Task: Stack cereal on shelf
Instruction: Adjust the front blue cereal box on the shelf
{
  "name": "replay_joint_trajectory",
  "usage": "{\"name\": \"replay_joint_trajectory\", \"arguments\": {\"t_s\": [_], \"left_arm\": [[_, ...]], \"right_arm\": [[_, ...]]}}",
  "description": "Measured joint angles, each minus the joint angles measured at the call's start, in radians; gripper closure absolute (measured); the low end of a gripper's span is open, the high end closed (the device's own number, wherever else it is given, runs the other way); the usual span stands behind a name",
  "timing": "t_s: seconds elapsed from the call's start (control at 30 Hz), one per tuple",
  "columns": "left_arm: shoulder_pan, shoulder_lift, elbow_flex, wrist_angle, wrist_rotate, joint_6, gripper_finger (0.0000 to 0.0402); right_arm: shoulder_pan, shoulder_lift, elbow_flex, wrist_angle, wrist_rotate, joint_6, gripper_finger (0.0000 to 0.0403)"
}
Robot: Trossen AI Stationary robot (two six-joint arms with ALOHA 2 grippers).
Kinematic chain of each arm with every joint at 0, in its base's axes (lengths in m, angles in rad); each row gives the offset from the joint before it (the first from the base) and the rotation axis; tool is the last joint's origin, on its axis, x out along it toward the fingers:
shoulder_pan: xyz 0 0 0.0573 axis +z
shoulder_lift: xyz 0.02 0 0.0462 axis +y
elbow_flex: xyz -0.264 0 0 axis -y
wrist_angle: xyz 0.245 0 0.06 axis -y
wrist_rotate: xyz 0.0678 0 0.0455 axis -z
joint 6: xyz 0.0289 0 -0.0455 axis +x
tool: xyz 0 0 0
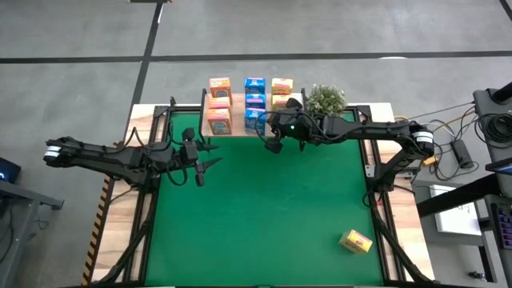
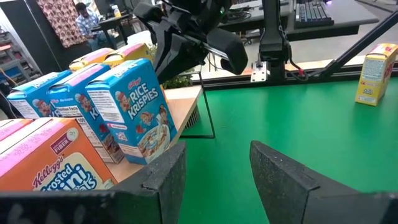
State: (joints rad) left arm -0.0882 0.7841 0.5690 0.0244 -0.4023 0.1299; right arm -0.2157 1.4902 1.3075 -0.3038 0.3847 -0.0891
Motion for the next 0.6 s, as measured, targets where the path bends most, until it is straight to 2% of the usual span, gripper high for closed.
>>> {"name": "replay_joint_trajectory", "arguments": {"t_s": [0.6], "left_arm": [[0.0,0.0,-0.001,0.003,0.0,-0.008,0.0242]], "right_arm": [[-0.012,-0.002,0.008,0.034,0.01,-0.039,0.0394]]}}
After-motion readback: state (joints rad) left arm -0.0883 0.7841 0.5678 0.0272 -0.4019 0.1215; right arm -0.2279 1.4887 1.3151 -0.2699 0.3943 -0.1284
